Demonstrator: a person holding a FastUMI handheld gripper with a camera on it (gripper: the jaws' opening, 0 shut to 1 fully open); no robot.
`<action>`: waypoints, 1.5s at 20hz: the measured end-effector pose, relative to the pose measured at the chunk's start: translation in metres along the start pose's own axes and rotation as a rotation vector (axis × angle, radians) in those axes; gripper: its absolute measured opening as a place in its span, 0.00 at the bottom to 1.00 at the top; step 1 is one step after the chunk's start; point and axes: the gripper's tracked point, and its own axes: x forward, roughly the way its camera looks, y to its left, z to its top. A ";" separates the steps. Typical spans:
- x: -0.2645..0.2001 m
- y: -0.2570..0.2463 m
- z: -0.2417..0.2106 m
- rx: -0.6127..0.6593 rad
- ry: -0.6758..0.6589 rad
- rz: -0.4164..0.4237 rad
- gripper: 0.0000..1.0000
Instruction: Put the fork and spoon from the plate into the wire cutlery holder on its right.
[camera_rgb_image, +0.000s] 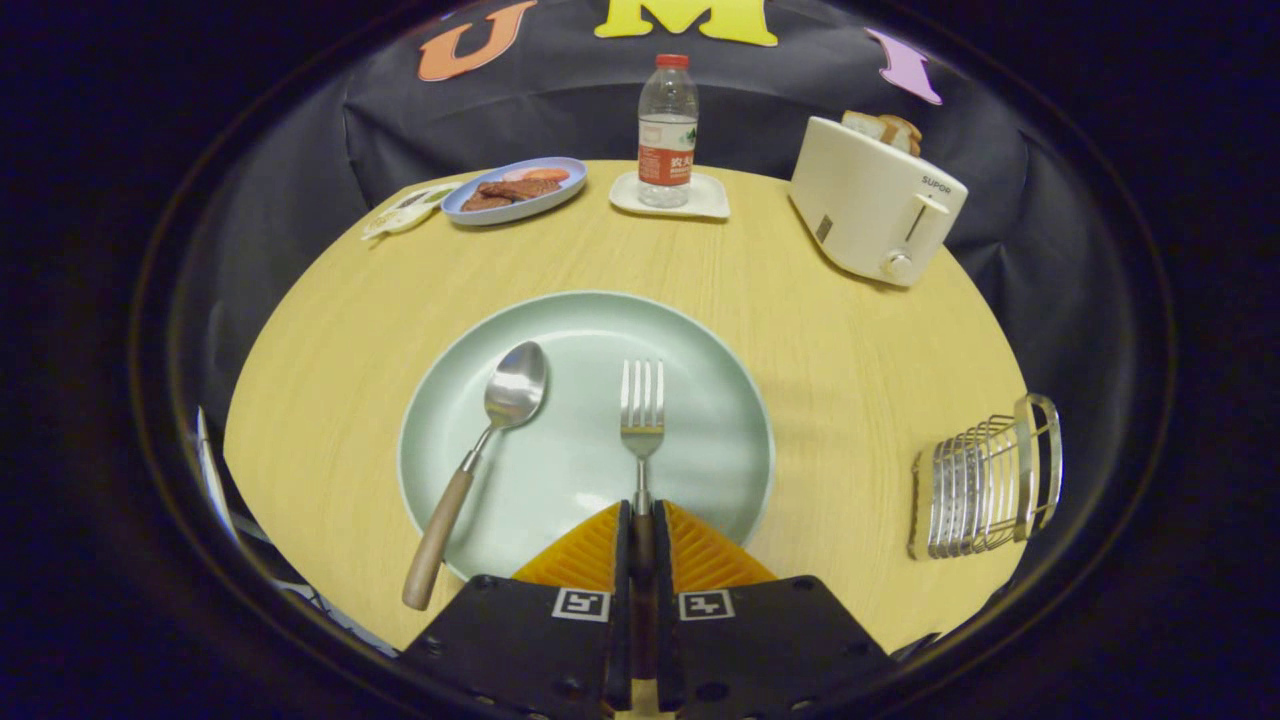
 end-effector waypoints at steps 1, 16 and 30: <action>0.003 -0.001 -0.001 0.003 0.017 0.001 0.01; -0.119 -0.058 0.037 0.112 0.099 0.054 0.01; -0.160 -0.213 -0.008 0.261 0.299 0.038 0.01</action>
